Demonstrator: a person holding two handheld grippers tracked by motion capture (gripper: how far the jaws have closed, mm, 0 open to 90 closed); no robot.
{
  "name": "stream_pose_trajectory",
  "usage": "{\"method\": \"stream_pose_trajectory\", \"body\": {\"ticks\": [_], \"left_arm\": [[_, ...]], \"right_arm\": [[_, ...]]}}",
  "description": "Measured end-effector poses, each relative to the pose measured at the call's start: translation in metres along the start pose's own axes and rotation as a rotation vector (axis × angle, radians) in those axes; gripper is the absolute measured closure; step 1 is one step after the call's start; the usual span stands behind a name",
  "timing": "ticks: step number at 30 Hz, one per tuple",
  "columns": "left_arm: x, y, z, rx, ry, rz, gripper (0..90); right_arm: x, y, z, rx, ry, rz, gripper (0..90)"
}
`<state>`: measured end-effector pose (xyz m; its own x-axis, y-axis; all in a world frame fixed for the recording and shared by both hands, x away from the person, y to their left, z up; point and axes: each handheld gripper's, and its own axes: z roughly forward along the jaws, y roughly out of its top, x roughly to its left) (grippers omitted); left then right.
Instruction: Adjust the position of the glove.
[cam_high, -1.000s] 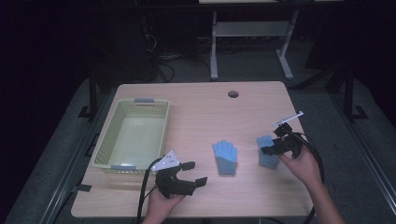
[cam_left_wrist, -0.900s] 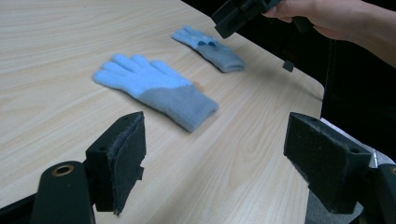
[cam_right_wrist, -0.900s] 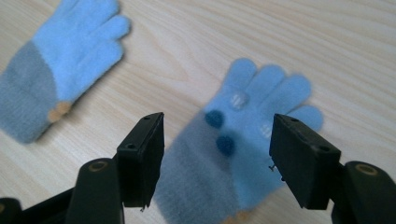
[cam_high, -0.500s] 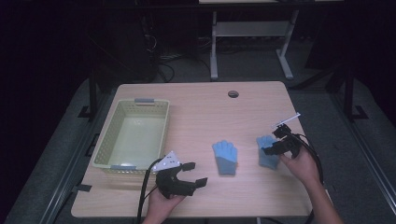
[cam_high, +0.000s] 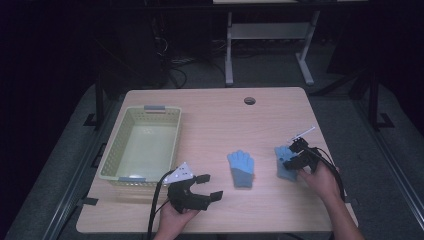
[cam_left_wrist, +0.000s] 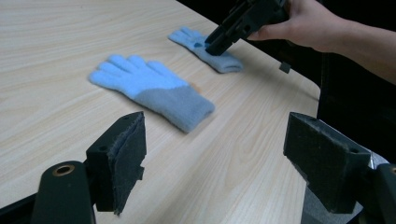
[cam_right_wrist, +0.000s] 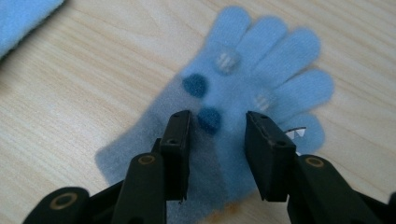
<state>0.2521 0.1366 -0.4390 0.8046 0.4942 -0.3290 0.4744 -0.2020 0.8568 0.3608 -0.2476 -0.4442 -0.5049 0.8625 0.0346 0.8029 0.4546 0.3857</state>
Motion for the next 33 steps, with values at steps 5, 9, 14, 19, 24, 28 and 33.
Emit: {"method": "stream_pose_trajectory", "body": {"ticks": [5,9,14,19,24,28,33], "left_arm": [[0.001,-0.001,-0.001,0.000,0.004,-0.014,20.7],[0.000,0.000,-0.001,-0.004,0.006,-0.009,20.9],[0.001,-0.001,-0.001,0.010,0.005,-0.002,21.0],[0.000,0.000,-0.001,-0.002,-0.004,-0.011,20.9],[0.001,-0.001,0.000,0.000,-0.005,-0.013,20.8],[0.002,-0.001,-0.001,-0.008,0.000,-0.014,20.8],[0.002,-0.001,-0.001,-0.008,-0.001,-0.016,20.8]], "right_arm": [[-0.001,0.002,0.001,0.005,-0.005,0.004,70.3],[-0.002,0.003,0.001,0.014,0.003,0.012,77.1],[-0.005,0.004,0.001,0.018,0.015,0.028,80.2],[-0.007,0.003,0.000,0.012,0.025,0.046,82.5],[-0.010,0.002,-0.001,0.002,0.048,0.066,83.1],[-0.013,0.000,-0.007,-0.021,0.060,0.099,83.4],[-0.015,-0.005,-0.020,-0.059,0.074,0.108,83.4]]}}
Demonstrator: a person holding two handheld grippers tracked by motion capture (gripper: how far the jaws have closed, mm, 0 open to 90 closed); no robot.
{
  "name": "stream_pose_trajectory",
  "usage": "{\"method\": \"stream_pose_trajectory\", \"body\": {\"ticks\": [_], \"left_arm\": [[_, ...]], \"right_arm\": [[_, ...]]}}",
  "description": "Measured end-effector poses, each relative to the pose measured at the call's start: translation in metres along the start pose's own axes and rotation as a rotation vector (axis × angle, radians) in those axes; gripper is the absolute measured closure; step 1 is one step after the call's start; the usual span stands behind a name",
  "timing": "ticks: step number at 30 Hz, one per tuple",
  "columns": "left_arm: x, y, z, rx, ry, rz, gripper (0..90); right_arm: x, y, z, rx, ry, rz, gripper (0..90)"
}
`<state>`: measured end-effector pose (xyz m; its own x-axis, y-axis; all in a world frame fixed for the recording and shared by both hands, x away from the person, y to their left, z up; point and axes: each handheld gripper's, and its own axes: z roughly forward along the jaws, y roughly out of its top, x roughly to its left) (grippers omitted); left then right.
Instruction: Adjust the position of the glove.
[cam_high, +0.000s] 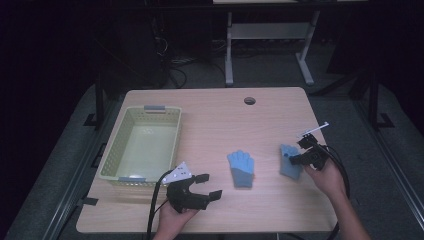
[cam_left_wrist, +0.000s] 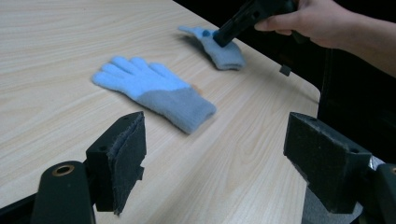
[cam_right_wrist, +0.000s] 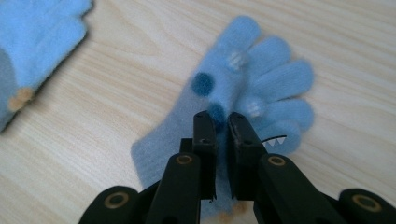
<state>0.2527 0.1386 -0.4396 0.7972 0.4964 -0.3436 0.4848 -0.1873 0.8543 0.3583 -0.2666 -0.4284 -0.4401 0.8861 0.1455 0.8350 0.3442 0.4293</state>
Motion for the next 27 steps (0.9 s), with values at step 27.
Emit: {"method": "stream_pose_trajectory", "body": {"ticks": [27], "left_arm": [[-0.002,0.000,0.001,0.004,0.005,0.009,20.9]], "right_arm": [[0.040,0.021,-0.038,-0.068,0.022,-0.130,83.2]]}}
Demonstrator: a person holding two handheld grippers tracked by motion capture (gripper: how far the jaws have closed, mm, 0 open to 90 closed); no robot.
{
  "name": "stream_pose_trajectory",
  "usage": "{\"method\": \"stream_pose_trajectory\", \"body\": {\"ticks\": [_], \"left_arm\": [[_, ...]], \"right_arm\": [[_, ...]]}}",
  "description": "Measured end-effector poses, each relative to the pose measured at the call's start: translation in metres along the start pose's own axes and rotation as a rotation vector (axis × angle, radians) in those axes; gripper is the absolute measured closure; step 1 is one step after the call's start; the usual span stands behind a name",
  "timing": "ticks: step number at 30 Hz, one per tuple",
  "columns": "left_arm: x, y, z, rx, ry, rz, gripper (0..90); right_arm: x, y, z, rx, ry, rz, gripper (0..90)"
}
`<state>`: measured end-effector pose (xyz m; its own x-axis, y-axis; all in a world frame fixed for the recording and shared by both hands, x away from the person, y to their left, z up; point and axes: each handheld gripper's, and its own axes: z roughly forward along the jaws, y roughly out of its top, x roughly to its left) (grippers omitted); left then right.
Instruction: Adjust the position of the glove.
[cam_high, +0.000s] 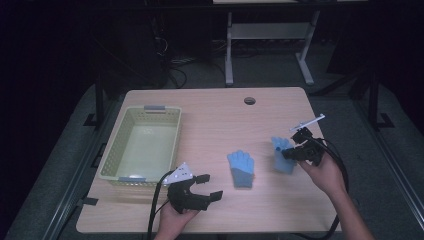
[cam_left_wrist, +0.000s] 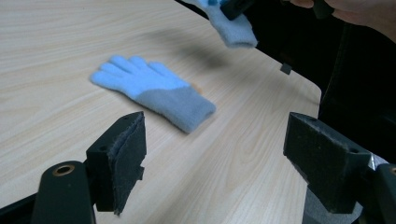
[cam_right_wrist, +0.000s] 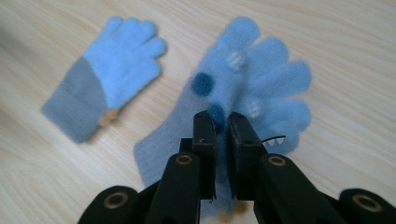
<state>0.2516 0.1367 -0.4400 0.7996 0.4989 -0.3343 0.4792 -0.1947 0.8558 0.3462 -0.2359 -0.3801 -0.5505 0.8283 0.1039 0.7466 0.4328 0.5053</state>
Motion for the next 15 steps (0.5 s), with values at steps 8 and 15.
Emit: {"method": "stream_pose_trajectory", "body": {"ticks": [8,15], "left_arm": [[0.000,-0.001,-0.001,-0.004,0.005,-0.005,20.9],[0.000,-0.001,0.000,0.000,0.005,-0.003,20.9]], "right_arm": [[0.015,0.012,-0.002,0.000,0.013,-0.039,83.1],[0.029,0.022,-0.003,-0.007,0.040,-0.084,83.0]]}}
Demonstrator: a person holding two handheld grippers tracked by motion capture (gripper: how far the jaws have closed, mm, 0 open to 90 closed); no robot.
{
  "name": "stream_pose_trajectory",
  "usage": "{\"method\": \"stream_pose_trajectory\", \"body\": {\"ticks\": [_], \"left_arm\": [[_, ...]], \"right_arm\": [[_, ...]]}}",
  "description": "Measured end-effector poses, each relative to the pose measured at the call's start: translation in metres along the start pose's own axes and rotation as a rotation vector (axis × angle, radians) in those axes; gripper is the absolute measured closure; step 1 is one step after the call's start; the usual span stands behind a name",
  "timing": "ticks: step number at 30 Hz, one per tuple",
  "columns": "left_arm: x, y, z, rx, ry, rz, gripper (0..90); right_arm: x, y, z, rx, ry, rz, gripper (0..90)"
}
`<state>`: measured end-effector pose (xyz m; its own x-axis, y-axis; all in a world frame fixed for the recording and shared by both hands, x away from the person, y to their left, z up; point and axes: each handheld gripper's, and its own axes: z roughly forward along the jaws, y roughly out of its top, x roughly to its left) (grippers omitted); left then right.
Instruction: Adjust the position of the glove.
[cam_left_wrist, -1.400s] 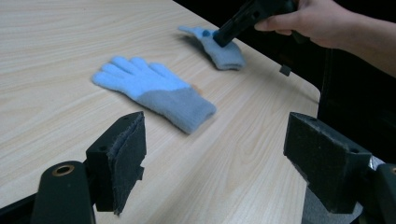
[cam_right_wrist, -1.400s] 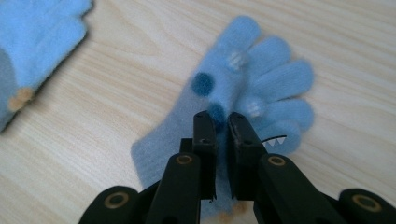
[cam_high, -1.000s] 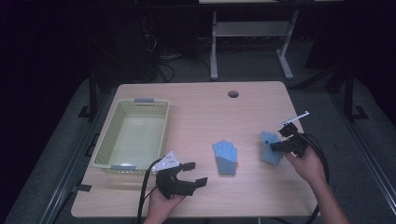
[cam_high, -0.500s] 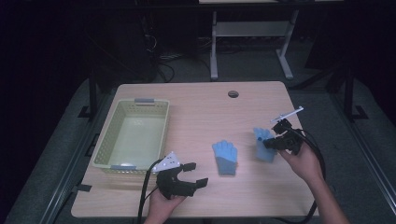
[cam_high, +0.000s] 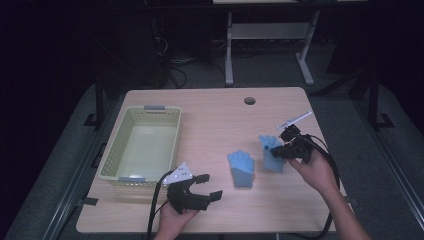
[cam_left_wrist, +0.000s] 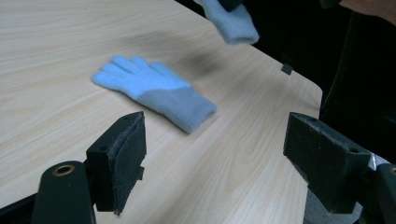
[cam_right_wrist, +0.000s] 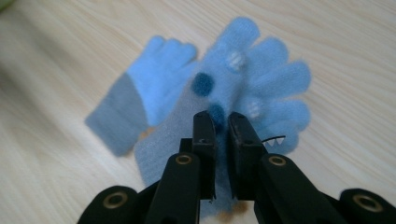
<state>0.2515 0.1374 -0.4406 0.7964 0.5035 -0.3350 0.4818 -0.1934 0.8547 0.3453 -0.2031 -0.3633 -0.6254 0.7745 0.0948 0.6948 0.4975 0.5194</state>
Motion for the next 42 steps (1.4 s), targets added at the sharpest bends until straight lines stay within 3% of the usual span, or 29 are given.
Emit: {"method": "stream_pose_trajectory", "body": {"ticks": [7,17,42], "left_arm": [[-0.001,0.001,-0.001,-0.005,0.002,0.010,20.9],[0.001,0.002,-0.002,-0.009,0.005,0.009,20.9],[0.001,0.003,-0.006,-0.015,0.017,0.002,21.0]], "right_arm": [[0.016,0.012,0.005,0.002,0.019,-0.054,82.8],[0.026,0.022,0.013,0.013,0.037,-0.088,82.7],[0.046,0.035,0.041,0.054,0.076,-0.121,82.2]]}}
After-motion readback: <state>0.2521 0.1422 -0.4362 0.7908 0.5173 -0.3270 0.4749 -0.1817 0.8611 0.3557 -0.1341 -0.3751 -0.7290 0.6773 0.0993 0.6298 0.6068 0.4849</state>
